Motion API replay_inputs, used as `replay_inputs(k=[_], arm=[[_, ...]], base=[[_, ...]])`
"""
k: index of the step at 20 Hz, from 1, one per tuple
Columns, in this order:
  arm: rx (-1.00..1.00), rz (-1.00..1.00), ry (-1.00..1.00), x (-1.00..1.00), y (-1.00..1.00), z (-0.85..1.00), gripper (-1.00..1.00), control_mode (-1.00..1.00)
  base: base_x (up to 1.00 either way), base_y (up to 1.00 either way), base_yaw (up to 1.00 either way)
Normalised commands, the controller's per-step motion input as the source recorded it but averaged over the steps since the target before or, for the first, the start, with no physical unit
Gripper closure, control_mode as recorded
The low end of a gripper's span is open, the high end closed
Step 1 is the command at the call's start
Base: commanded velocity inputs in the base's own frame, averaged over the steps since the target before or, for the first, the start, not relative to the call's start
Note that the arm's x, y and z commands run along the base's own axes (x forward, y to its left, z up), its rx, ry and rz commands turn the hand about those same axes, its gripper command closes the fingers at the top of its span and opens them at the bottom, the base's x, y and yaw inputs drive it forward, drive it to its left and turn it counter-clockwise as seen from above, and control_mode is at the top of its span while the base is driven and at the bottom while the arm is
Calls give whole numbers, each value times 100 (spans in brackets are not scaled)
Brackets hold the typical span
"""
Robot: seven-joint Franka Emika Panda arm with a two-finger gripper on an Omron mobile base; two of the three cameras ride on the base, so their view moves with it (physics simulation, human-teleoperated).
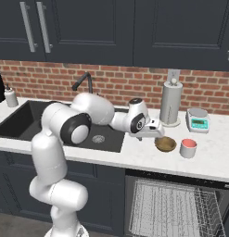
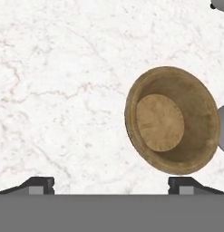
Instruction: Pick up the cup and bowl from the counter, place them in the dishwasher, and close the dishwasher door.
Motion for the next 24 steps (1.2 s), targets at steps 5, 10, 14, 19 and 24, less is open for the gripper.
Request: replay_inputs(k=[5, 10, 14, 19, 24], arm=[[0, 2, 0, 10, -22, -9, -100, -100], [0, 3, 0, 3, -7, -13, -100, -100], [0, 4, 2, 0, 0, -28, -100, -100], [0, 3, 0, 6, -1, -21, -100, -100], [0, 5, 0, 17, -8, -2, -100, -100]], base=[[0, 0, 0], [0, 0, 0], [0, 0, 0], [0, 0, 0], [0, 0, 0]])
